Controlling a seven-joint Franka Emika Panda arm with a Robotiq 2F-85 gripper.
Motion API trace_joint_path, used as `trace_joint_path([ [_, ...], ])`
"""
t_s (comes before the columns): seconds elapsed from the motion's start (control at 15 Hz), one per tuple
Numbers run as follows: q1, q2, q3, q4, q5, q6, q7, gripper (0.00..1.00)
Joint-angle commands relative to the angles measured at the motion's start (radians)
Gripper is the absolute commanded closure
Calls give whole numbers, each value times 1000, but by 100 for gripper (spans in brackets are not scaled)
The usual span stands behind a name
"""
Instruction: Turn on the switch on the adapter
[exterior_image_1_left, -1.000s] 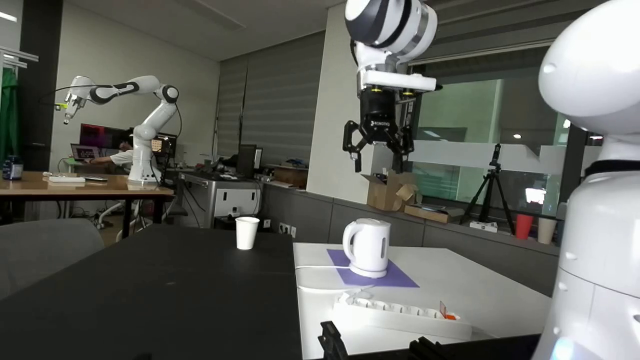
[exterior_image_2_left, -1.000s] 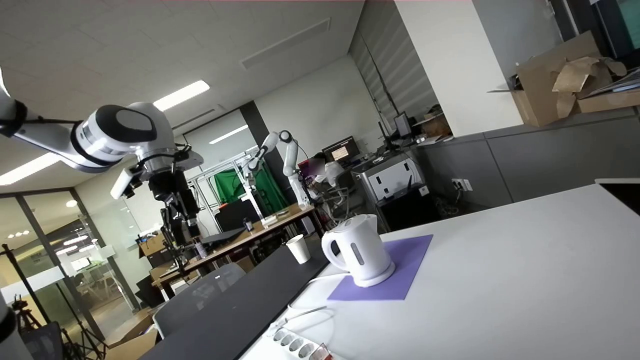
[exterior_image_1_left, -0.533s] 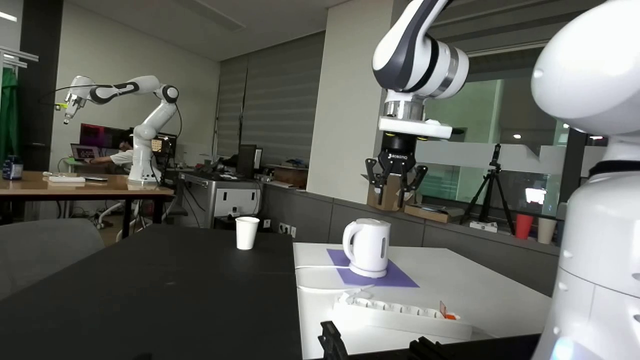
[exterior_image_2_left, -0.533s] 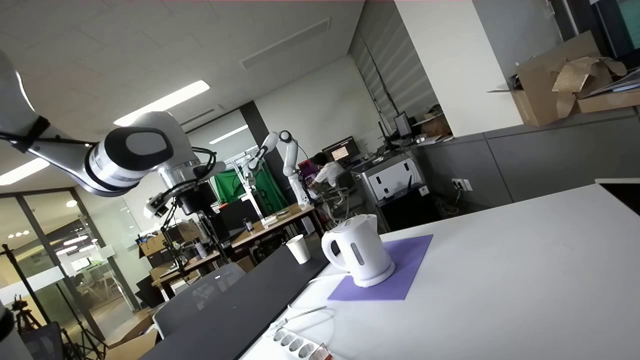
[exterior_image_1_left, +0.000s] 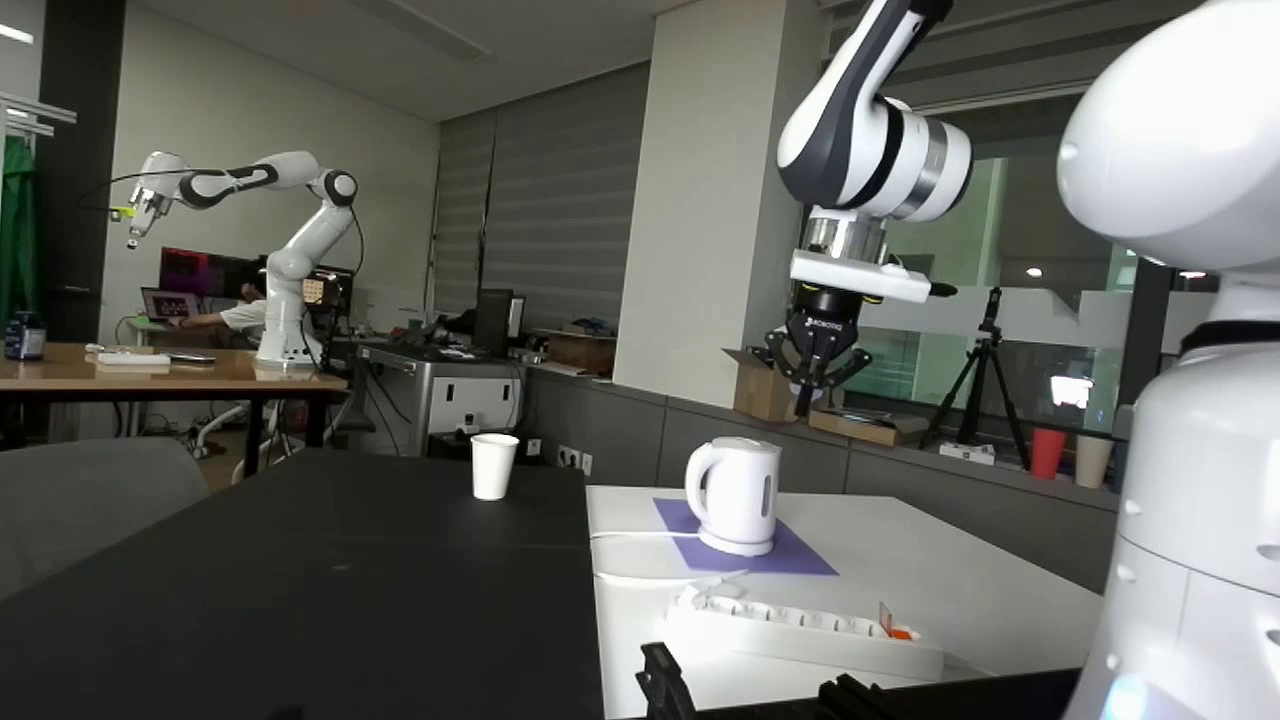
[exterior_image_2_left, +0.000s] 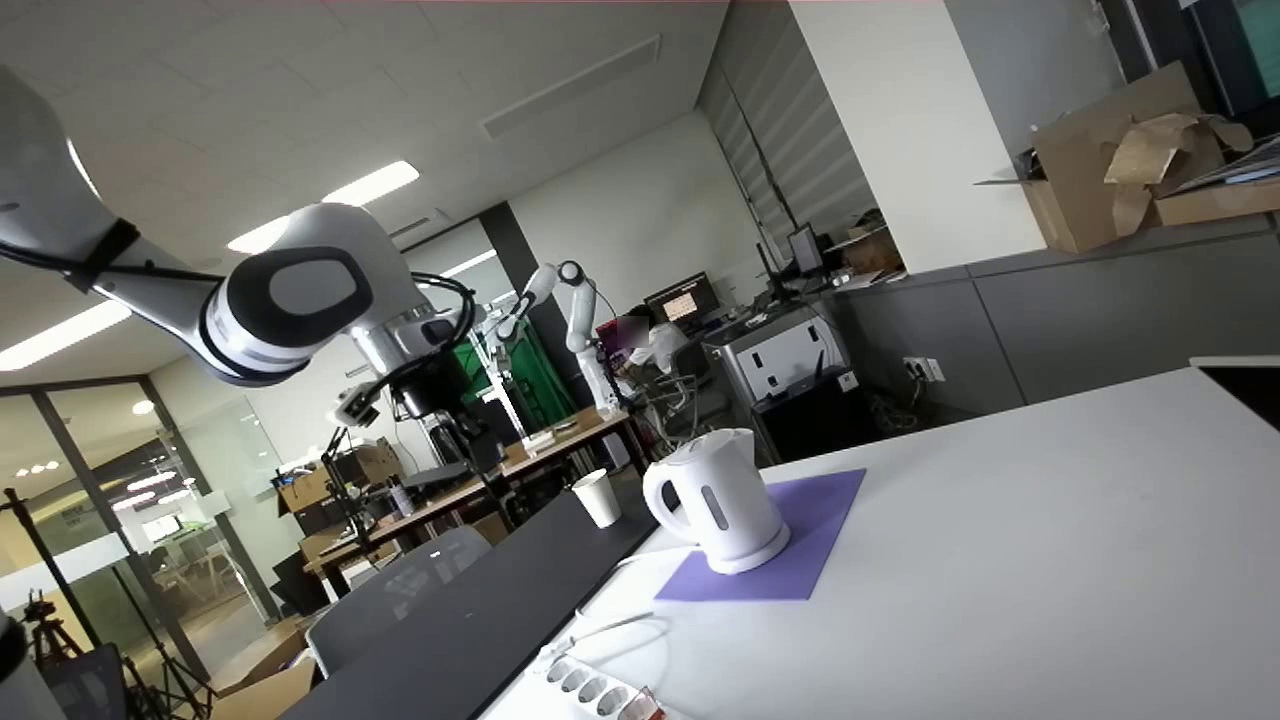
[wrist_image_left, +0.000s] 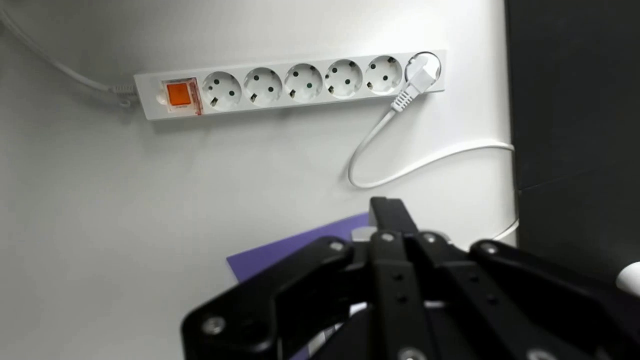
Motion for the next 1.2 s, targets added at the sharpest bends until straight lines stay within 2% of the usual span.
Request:
trace_joint_path([
  [0.0,1,-1,-13,1,6,-8,-17,99],
  [0.87,1,-4,-37,1,15,-17,-51,100],
  [1.13,-43,30,-76,1,11,103,-66,100],
])
